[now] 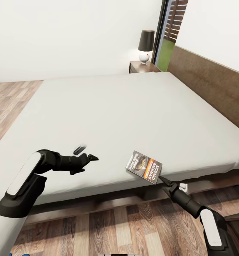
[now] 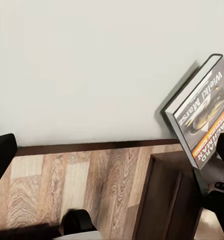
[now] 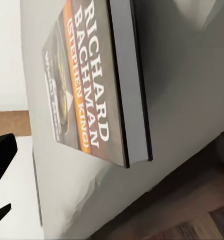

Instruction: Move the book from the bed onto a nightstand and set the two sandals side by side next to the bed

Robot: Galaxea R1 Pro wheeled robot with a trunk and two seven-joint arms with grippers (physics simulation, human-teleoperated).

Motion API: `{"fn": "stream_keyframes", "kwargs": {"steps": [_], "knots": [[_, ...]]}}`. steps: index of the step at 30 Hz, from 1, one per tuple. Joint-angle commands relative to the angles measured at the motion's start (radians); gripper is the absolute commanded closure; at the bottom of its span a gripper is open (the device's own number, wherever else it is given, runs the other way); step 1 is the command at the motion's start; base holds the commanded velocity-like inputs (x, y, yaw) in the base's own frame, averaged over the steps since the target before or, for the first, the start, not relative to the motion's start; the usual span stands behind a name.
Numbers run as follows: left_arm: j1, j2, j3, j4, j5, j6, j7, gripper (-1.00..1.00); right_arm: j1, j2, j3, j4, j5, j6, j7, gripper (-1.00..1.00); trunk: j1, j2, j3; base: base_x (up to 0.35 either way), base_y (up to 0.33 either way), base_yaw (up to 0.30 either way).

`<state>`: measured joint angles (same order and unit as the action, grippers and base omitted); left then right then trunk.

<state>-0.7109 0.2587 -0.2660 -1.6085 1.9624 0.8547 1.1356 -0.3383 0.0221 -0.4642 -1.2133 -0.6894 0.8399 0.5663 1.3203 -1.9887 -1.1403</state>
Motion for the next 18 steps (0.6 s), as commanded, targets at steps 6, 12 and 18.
{"fn": "stream_keyframes", "kwargs": {"steps": [6, 12, 18], "knots": [[0.020, 0.002, 0.010, -0.001, 0.008, 0.003, 0.012, -1.00, -0.001, 0.004, 0.001, 0.001, 0.003, 0.001, 0.027, -1.00, 0.000, 0.000, -0.001, 0.000, 0.000, 0.000], [0.028, 0.002, 0.016, -0.001, 0.008, 0.002, 0.012, -1.00, -0.001, 0.005, 0.004, 0.015, 0.005, 0.001, 0.030, -1.00, 0.000, 0.000, -0.001, 0.000, 0.000, 0.000], [0.033, 0.001, 0.088, -0.001, 0.011, 0.001, 0.008, -1.00, -0.001, 0.000, 0.027, 0.037, 0.005, 0.000, 0.032, -1.00, 0.011, -0.021, -0.010, 0.000, 0.000, 0.000]]}}
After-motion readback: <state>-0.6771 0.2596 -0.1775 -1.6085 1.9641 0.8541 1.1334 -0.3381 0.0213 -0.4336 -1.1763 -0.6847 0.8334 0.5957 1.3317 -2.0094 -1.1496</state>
